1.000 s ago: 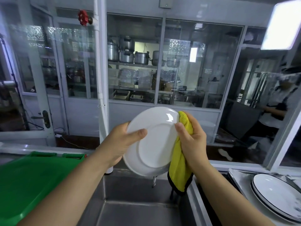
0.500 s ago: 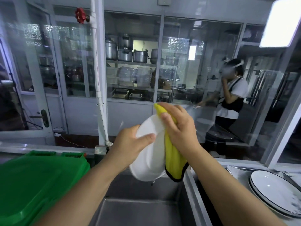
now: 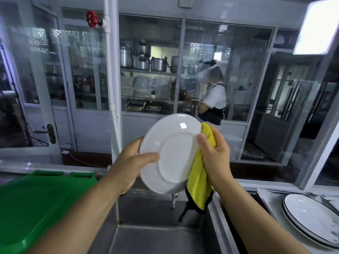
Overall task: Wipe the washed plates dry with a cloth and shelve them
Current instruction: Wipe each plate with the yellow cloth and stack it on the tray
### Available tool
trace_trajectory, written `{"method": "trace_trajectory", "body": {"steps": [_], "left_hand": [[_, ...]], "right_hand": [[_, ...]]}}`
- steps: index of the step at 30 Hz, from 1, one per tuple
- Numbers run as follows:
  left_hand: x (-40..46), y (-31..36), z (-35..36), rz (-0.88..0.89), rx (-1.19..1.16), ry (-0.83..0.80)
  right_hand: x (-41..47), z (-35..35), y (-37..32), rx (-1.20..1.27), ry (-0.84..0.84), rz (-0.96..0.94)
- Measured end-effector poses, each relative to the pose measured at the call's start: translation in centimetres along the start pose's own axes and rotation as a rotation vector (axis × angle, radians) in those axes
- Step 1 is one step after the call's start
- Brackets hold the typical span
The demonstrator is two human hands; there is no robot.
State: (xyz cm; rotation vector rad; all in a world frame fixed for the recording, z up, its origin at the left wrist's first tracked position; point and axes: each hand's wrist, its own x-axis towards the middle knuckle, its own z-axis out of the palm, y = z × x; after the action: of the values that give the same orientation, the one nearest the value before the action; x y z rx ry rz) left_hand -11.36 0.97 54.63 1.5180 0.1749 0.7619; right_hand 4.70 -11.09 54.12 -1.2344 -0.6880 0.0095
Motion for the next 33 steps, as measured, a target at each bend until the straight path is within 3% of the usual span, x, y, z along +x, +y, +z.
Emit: {"method": "trace_trajectory", "body": {"steps": [5,12,14,19,25,29,33], "left_hand": [[0.8,0.5,-0.5,-0.078,0.080,-0.035],[0.5,0.0,1.5,-0.039,0.185,-0.008],[0.3,0.2,1.6,-0.030,0.143,0.003],[-0.1,1.0,0.5,-0.030,-0.070,0.110],[0.6,0.9,0.3,-0.010,-0.319,0.344],[0.9,0.3,1.0,-0.010,-0.449,0.411],[0.9,-0.7,2.4,-0.141,-0.528,0.436]], "right_hand": [[-0.2,-0.3,-0.1,-0.333,-0.123,-0.198],[0.1,2.0,-2.2,-0.892,-0.278,-0.926],[0.6,1.8,-2.4,-0.865,-0.291,-0.897],[1.7,-0.2,-0.4,-0.584,-0.161,-0.553],[-1.7,-0.5,2.6,-0.620,-0.007,-0.490],[-5.3,0.7,3.9,-0.775,0.003,-0.573],[-5.9,2.2,3.9,-0.957,-0.051,-0.829]]}}
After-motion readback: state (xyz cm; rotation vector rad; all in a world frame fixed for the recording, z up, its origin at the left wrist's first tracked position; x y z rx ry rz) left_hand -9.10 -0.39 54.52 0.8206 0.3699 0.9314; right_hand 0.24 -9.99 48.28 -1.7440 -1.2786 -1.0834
